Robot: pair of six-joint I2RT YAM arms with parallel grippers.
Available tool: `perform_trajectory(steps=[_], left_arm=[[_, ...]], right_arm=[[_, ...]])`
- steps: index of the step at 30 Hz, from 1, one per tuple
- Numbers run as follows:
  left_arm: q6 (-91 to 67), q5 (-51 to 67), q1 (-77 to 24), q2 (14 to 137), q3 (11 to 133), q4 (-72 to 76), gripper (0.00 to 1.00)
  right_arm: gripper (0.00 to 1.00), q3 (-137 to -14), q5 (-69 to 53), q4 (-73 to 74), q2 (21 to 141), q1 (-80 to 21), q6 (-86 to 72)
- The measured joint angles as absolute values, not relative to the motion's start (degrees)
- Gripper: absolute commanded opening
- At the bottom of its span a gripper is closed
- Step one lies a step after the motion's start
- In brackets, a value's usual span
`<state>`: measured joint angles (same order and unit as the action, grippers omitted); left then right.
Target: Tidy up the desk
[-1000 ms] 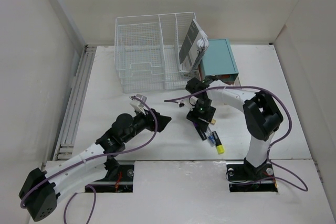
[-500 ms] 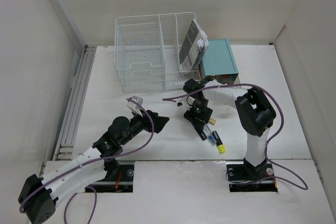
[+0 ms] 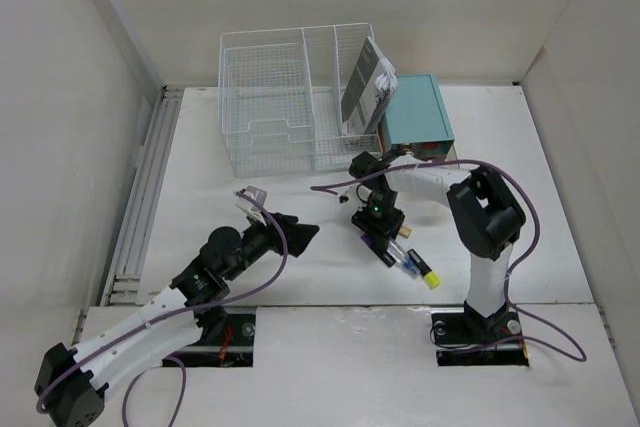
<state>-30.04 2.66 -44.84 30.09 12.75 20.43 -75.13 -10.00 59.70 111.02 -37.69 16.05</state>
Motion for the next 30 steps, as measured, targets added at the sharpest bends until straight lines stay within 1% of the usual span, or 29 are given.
perform_trajectory(steps=[6,13,17,18,21,24,30], left_arm=[[-30.0,2.7,-44.8,29.4,12.7,19.8,0.71],[-30.0,2.3,-44.8,28.3,12.4,19.4,0.71],[-30.0,2.3,-44.8,28.3,12.3,19.2,0.71],[-30.0,2.3,-44.8,28.3,12.3,19.2,0.71],[-30.0,2.3,-44.8,28.3,12.3,19.0,0.71],[-30.0,2.3,-44.8,28.3,12.3,19.0,0.71],[-30.0,2.3,-44.8,28.4,12.3,19.0,0.71]], right_arm=[[0.51,-74.8,-10.2,59.8,111.0,-37.4,15.2],[0.48,-74.2,-11.5,59.9,110.9,-35.7,15.0],[0.24,-73.7,-11.1,60.0,110.9,-34.5,15.1],[0.17,-73.7,-11.1,60.0,110.9,-34.4,15.1],[0.09,-73.7,-11.1,60.0,110.9,-34.2,15.2],[0.06,-73.7,-11.2,60.0,110.7,-34.2,15.3],[0.05,-73.7,-10.0,59.4,109.7,-35.0,16.1]])
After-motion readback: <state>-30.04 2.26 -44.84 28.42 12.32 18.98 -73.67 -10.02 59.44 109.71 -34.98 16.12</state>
